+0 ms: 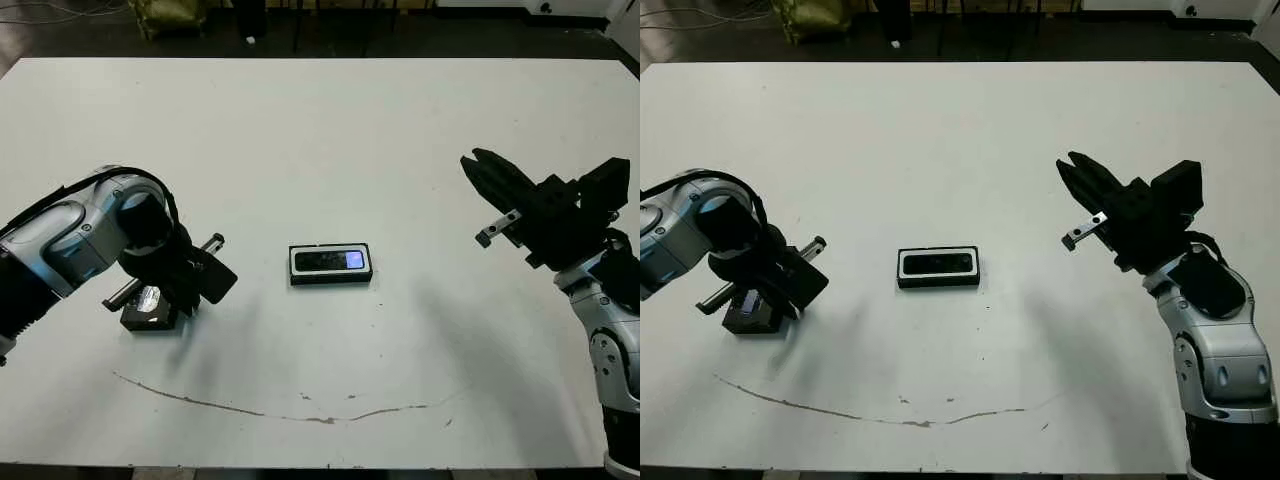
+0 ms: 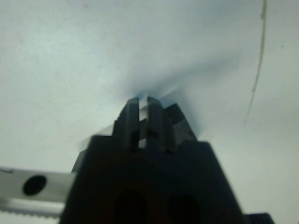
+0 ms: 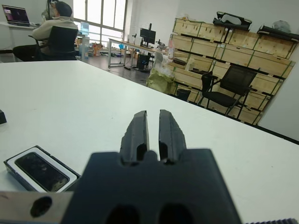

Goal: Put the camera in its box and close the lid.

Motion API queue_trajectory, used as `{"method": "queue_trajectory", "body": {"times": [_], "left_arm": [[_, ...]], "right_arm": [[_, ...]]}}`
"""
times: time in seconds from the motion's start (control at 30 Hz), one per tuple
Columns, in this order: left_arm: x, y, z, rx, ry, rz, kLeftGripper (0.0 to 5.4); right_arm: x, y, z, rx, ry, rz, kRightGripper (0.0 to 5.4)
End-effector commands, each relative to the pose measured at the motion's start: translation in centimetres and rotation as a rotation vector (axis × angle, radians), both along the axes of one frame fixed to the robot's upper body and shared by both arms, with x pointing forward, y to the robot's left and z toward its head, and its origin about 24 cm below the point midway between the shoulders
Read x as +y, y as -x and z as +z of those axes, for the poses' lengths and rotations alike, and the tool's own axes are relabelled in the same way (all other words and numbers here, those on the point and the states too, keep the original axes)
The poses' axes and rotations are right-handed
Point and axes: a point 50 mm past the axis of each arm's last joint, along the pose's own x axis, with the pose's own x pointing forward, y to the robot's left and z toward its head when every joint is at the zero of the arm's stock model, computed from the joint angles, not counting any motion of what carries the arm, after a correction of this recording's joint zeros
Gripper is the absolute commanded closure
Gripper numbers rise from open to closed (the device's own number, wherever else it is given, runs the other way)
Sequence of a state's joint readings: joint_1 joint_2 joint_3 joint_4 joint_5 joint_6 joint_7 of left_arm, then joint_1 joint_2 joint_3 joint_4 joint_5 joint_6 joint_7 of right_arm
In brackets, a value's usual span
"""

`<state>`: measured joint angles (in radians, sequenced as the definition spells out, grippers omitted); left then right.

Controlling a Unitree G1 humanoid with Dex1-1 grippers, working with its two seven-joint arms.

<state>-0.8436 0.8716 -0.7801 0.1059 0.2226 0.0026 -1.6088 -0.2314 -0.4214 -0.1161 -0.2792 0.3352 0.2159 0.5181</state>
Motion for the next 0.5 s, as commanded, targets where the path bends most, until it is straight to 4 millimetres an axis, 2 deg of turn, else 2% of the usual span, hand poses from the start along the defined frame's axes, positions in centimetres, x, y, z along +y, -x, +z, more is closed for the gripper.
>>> {"method": "queue_trajectory", "body": {"times": [0.03, 0.17, 0.33, 0.43, 0.5], "left_arm": [[-0.2, 0.4, -0.2, 0.016, 0.063, 0.033, 5.40], [-0.9, 0.3, 3.0, -0.106, 0.292, 0.091, 5.40], [-0.9, 1.0, 5.5, -0.216, 0.545, 0.248, 5.40], [-0.5, 1.8, 6.3, -0.263, 0.750, 0.346, 5.40], [0.0, 2.7, 6.2, -0.283, 0.945, 0.481, 5.40]], "right_arm": [[-0.2, 0.0, -0.5, 0.022, 0.023, -0.001, 5.39], [-0.1, 0.0, -0.8, 0.024, 0.017, 0.004, 5.39], [0.0, 0.1, -1.0, 0.038, 0.005, 0.000, 5.39], [-0.1, 0.1, -1.1, 0.041, 0.009, -0.003, 5.39], [-0.1, 0.2, -1.1, 0.044, 0.010, -0.002, 5.39]]}}
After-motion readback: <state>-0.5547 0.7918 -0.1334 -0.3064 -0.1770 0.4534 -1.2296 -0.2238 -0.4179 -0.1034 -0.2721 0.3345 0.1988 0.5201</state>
